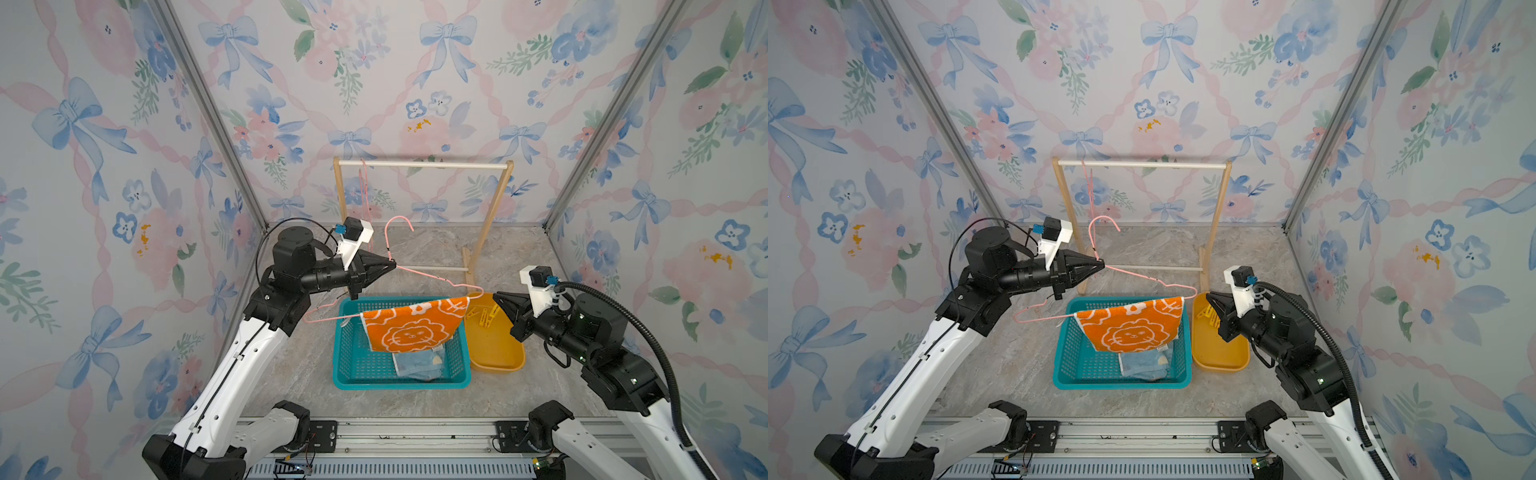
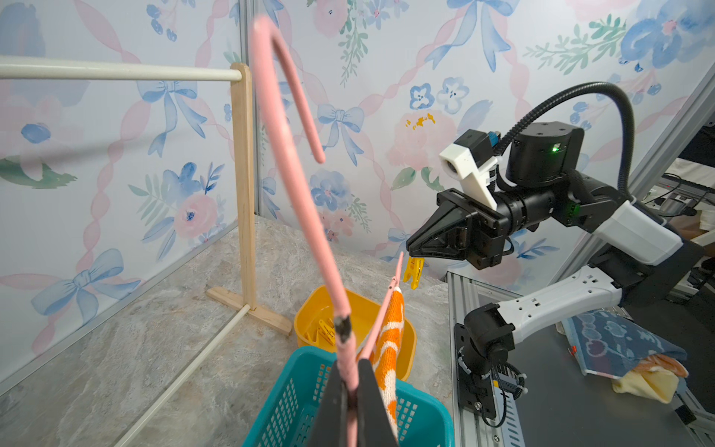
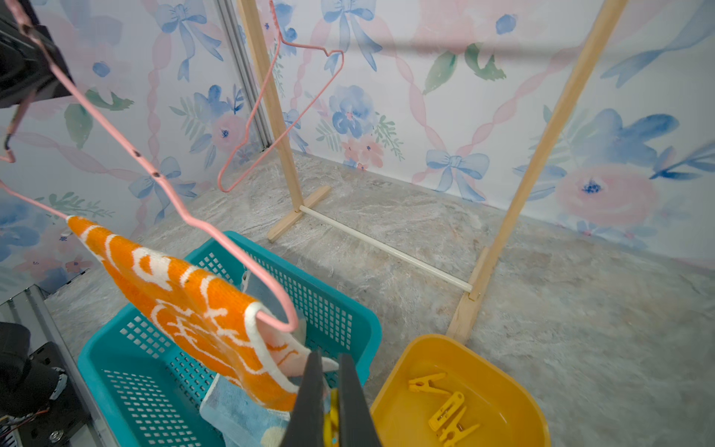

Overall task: Remove the clothespins securing towels to the hanger
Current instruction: Place the clothespin in the storage box.

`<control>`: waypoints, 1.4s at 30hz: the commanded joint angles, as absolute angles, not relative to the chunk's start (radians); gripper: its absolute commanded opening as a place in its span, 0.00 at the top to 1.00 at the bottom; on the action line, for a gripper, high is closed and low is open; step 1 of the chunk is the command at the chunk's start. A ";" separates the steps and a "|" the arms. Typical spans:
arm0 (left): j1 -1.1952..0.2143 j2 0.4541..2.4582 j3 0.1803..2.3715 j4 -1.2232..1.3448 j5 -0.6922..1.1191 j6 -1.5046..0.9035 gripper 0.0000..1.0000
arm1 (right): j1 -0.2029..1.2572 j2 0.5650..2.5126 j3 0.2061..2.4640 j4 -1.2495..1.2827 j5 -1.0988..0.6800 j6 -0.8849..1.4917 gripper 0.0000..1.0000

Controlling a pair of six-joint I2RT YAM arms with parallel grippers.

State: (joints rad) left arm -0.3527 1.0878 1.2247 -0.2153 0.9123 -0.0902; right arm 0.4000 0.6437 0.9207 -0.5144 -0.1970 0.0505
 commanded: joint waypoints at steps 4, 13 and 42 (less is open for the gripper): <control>-0.344 1.081 1.233 -0.195 0.908 -0.092 1.00 | 0.284 0.711 0.856 -0.559 -0.160 0.159 0.98; -0.344 1.077 1.230 -0.195 0.906 -0.091 1.00 | 0.218 0.875 0.773 -0.497 -0.031 0.218 0.98; -0.344 1.064 1.223 -0.195 0.900 -0.087 1.00 | 0.112 1.421 0.782 -0.310 0.036 0.340 0.96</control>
